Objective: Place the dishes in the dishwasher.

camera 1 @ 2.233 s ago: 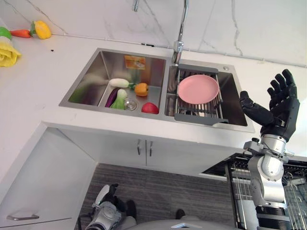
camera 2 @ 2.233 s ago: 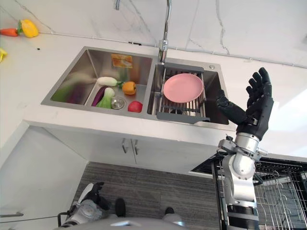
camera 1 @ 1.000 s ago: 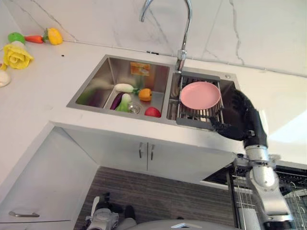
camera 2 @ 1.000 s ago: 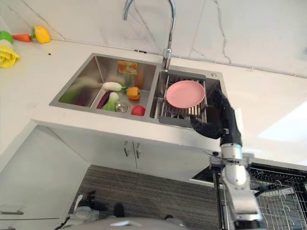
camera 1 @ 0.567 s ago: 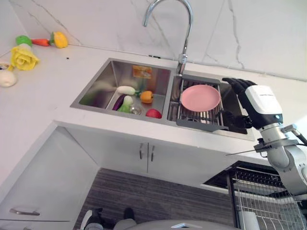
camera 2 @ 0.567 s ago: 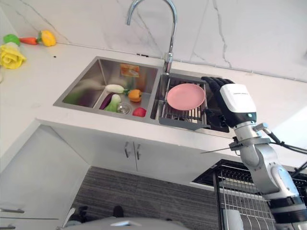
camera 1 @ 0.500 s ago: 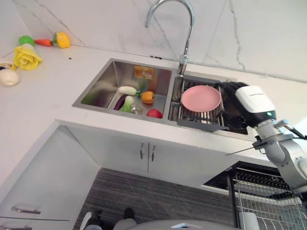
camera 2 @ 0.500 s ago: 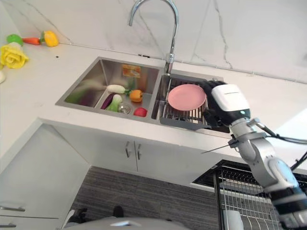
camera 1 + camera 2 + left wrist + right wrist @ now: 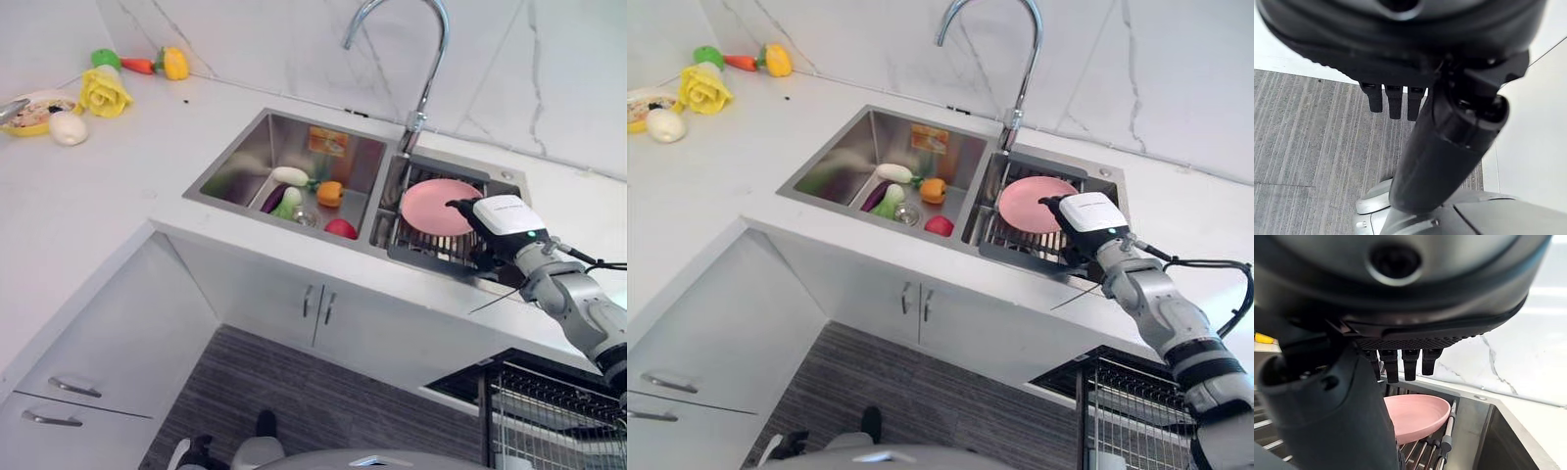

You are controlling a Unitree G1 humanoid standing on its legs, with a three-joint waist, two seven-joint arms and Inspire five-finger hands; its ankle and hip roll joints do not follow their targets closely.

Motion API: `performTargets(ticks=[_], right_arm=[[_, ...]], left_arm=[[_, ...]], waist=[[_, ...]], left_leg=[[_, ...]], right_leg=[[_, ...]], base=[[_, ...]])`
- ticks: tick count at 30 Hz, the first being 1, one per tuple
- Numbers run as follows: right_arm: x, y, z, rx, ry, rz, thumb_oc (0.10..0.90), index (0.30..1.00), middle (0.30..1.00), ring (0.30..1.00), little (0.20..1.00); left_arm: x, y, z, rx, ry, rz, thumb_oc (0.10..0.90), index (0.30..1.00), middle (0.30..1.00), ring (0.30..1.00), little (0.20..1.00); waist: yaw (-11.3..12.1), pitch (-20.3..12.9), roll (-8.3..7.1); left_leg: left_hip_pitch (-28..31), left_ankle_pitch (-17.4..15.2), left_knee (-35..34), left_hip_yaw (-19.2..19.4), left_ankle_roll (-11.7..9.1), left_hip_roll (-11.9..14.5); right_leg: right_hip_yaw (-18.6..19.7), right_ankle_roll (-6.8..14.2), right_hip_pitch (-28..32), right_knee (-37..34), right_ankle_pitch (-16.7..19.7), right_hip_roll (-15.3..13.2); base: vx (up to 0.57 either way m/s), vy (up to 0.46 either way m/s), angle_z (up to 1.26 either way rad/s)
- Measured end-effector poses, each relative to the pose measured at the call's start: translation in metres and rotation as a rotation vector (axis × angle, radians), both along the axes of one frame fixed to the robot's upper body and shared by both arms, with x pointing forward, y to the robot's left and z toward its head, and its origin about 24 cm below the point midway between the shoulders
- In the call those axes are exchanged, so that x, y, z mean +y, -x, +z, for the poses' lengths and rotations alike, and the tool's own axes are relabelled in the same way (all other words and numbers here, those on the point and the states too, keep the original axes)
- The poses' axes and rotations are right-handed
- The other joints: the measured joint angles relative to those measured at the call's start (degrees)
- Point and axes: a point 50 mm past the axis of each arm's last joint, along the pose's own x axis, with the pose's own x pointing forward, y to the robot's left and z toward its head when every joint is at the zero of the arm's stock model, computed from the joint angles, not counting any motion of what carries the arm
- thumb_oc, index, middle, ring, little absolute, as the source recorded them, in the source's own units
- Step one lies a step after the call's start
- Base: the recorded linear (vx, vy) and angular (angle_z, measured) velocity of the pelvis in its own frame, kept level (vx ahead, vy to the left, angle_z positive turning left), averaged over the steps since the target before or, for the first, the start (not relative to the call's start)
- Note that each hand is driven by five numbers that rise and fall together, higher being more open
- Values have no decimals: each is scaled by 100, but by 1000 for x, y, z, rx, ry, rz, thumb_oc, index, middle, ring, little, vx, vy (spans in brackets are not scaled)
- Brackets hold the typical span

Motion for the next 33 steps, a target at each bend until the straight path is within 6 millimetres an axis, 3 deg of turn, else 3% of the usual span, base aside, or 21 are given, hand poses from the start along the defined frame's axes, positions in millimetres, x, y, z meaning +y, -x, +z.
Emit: performTargets(ticks=[12, 13, 14, 15, 16, 25, 33], right_arm=[[-15, -7, -22, 12, 67, -130, 800, 900, 900, 900, 900], [-13, -8, -25, -4, 86, -132, 623, 634, 634, 634, 634], [-12, -8, -25, -13, 92, -132, 515, 472, 472, 472, 472], [-11, -8, -26, -25, 104, -132, 441, 361, 361, 361, 361], [-9, -8, -30, -43, 112, -138, 400, 300, 300, 300, 300], [-6, -7, -39, -143, 170, -179, 400, 300, 300, 300, 300], [-8, -9, -28, -257, 188, -200, 400, 300, 300, 300, 300]], left_arm=[[-1, 0, 0, -5, -3, 25, 800, 900, 900, 900, 900], [-1, 0, 0, -5, -3, 25, 800, 900, 900, 900, 900], [-2, 0, 0, -6, -2, 24, 800, 900, 900, 900, 900], [-2, 0, 0, -6, -3, 24, 800, 900, 900, 900, 900], [-1, 1, 0, -5, -5, 25, 800, 900, 900, 900, 900], [-1, 0, 0, -12, -23, 27, 800, 900, 900, 900, 900], [-1, -3, 1, -29, -39, 29, 800, 900, 900, 900, 900]], waist=[[225, 90, 11], [248, 101, 26], [251, 110, 40], [264, 119, 52], [285, 128, 67], [357, 172, 160], [400, 152, 195]], left_leg=[[-131, 79, 1, -231, -9, -2], [-147, 85, 1, -260, -9, -7], [-161, 89, 1, -278, -11, -10], [-166, 94, 1, -291, -12, -13], [-175, 96, 1, -308, -13, -17], [-264, 120, 1, -459, -32, -37], [-299, 120, 1, -483, -19, -37]], right_leg=[[-228, -26, -1, 0, -15, 45], [-255, -29, -1, -1, -17, 47], [-274, -29, -3, -1, -17, 47], [-288, -29, -2, -1, -17, 47], [-307, -32, 3, -1, -19, 48], [-464, -46, 0, 1, -27, 62], [-542, -56, 9, 0, -33, 68]], base=[[-4, -2, 10], [-1, -1, 9], [1, -1, 10], [-1, -8, 9], [0, -10, 10], [-1, -5, 9], [1, -1, 4]])
